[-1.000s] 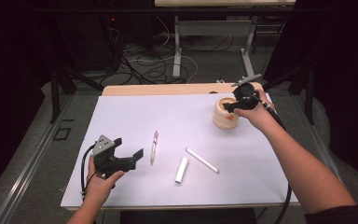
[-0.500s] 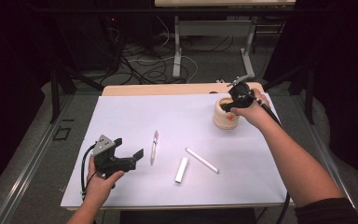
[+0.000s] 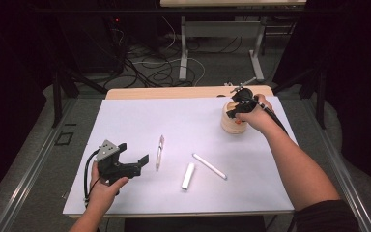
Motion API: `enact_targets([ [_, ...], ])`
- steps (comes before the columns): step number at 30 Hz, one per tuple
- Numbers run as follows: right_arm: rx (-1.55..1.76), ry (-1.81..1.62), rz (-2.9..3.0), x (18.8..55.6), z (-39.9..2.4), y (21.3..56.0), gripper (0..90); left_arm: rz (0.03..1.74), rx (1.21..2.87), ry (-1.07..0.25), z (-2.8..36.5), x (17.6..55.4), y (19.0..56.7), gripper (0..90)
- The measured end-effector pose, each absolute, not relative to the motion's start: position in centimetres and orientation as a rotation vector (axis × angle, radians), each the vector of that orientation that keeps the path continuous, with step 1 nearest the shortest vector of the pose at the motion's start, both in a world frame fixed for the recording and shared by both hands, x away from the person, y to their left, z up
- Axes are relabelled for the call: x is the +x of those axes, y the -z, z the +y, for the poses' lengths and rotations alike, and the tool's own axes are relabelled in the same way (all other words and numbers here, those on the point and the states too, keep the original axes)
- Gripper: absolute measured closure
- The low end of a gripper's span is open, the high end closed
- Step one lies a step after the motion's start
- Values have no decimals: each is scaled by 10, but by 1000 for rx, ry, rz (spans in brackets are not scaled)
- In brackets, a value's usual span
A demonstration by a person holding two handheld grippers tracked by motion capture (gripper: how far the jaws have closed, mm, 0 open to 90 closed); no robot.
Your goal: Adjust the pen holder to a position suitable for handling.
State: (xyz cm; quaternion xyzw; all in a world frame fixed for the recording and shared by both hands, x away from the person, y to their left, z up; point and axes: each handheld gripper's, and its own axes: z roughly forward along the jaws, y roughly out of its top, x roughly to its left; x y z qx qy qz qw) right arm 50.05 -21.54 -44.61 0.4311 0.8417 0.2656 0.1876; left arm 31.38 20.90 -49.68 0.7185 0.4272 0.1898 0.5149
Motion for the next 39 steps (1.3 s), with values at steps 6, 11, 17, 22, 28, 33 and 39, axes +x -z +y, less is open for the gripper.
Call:
enact_targets([
  [6,1238,-745,2377,502,-212,450,535,1026,1720,-453,209,314,497,9],
  [11,1273,-733,2401,505,-211,454,570,1024,1726,-455,209,314,497,9],
  [17,1292,-734,2407,507,-211,461,593,1021,1728,-453,209,314,497,9],
  [22,1293,-736,2419,507,-210,464,616,1022,1727,-452,209,314,497,9],
  [28,1278,-757,2433,508,-211,467,647,1029,1724,-446,208,314,498,9],
  [33,1253,-731,2450,508,-210,467,677,1026,1725,-445,208,315,498,9],
  [39,1210,-774,2462,509,-210,468,700,1026,1727,-449,209,315,498,9],
])
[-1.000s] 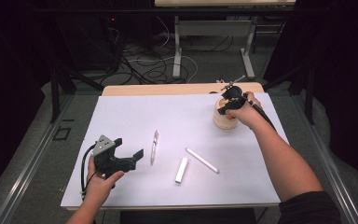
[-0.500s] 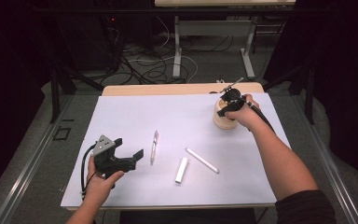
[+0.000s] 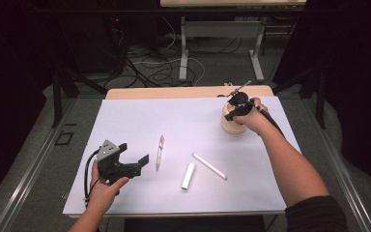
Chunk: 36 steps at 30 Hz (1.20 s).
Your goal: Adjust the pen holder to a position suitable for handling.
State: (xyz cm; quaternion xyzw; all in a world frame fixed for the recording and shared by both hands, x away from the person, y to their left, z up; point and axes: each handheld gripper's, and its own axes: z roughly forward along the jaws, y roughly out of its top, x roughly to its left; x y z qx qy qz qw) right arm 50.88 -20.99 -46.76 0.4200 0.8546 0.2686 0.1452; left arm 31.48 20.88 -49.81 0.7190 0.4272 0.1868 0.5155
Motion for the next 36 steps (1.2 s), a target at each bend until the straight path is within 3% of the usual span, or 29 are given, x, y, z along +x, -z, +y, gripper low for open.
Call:
enact_targets([
  [7,1189,-749,2478,509,-209,466,747,1036,1721,-441,209,315,499,9],
  [36,1103,-753,2528,503,-201,463,750,1033,1723,-442,209,315,499,9],
])
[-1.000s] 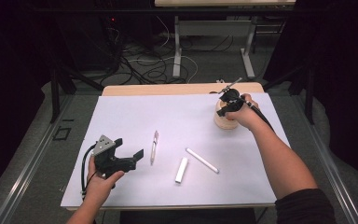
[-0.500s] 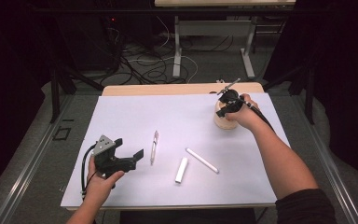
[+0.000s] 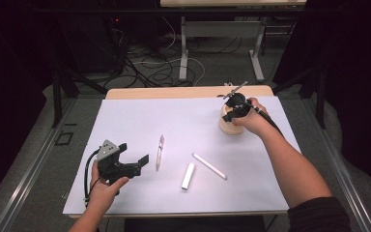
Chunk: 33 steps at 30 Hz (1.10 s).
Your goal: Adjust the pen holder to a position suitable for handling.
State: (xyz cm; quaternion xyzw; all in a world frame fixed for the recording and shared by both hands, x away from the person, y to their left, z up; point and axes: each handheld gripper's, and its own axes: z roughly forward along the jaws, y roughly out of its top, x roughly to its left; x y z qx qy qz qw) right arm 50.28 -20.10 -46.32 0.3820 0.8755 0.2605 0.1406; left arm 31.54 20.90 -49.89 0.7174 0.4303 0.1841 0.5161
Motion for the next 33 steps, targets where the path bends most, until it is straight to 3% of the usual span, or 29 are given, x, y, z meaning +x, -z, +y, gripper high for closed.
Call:
enact_targets([
  [33,1166,-772,2589,482,-168,448,760,1036,1726,-441,208,315,499,9],
])
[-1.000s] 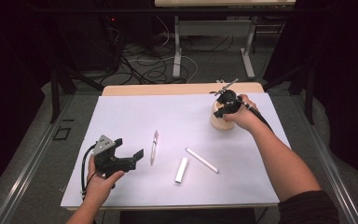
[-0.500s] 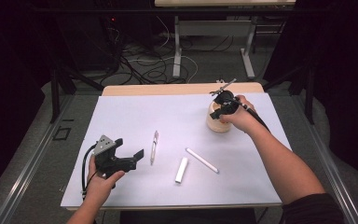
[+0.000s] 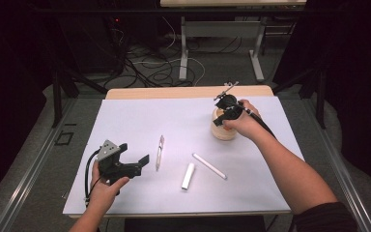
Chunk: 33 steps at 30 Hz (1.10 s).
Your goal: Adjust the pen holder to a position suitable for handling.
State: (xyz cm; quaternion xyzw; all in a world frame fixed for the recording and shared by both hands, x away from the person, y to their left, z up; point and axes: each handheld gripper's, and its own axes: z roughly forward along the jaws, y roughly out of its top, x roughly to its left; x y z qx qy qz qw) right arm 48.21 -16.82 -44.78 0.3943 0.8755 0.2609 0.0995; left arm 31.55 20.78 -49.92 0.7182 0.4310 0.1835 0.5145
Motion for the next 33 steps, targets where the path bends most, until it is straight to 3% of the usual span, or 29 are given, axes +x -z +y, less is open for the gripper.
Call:
enact_targets([
  [33,1205,-923,2679,466,-109,448,804,1032,1724,-448,210,315,498,9],
])
